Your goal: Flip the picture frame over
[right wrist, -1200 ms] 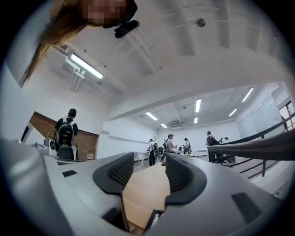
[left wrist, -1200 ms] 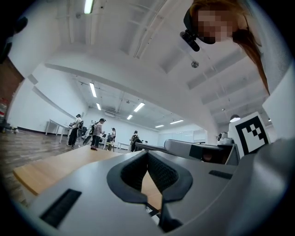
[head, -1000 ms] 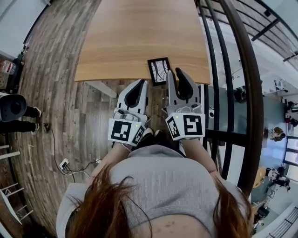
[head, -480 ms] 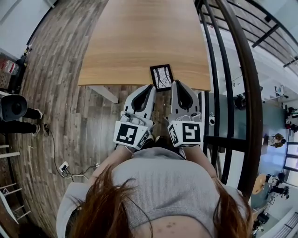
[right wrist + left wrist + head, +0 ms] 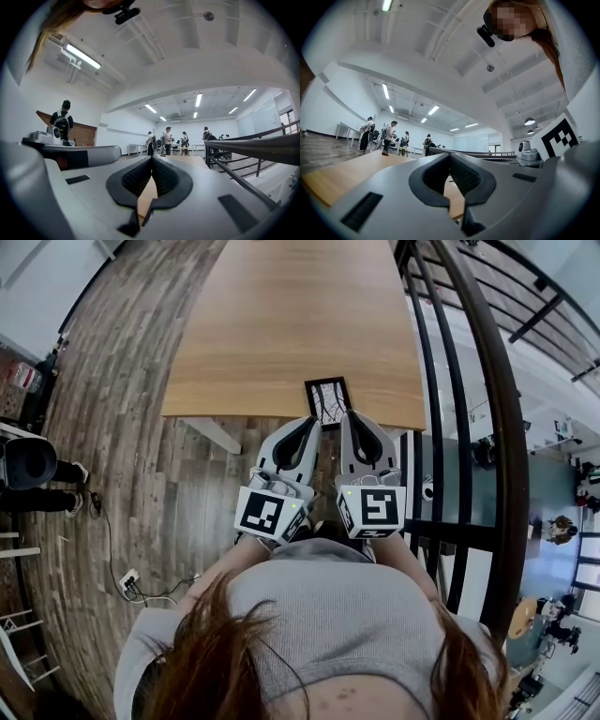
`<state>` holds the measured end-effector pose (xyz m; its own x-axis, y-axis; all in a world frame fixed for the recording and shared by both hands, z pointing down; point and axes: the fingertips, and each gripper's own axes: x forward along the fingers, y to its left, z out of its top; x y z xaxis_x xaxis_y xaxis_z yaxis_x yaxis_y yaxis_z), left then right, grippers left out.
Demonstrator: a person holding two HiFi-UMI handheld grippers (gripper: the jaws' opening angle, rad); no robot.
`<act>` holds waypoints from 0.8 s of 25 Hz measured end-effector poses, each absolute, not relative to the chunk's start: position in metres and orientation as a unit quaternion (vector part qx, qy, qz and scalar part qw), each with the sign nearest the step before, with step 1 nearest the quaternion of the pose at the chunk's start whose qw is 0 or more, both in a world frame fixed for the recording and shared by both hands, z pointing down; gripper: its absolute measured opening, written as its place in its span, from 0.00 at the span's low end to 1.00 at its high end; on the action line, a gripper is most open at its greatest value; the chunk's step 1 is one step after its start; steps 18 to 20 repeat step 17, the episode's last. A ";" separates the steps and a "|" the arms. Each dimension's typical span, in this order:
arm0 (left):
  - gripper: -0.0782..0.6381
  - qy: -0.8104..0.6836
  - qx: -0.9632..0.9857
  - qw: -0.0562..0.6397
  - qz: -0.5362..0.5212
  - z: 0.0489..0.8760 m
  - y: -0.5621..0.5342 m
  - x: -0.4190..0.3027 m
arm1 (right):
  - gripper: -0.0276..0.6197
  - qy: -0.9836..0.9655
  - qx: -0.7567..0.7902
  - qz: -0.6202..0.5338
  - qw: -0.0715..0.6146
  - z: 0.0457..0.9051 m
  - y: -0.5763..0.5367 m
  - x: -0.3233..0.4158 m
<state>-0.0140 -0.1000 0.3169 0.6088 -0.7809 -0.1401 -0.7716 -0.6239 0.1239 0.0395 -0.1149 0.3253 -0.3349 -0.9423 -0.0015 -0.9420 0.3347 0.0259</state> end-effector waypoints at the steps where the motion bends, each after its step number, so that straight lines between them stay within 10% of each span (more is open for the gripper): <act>1: 0.12 -0.433 0.896 0.026 -0.091 0.317 -0.100 -0.014 | 0.07 -0.817 0.576 -0.012 0.006 0.325 -0.115 0.039; 20: 0.12 -0.439 0.893 0.034 -0.093 0.322 -0.101 -0.015 | 0.07 -0.818 0.574 -0.016 0.001 0.328 -0.111 0.040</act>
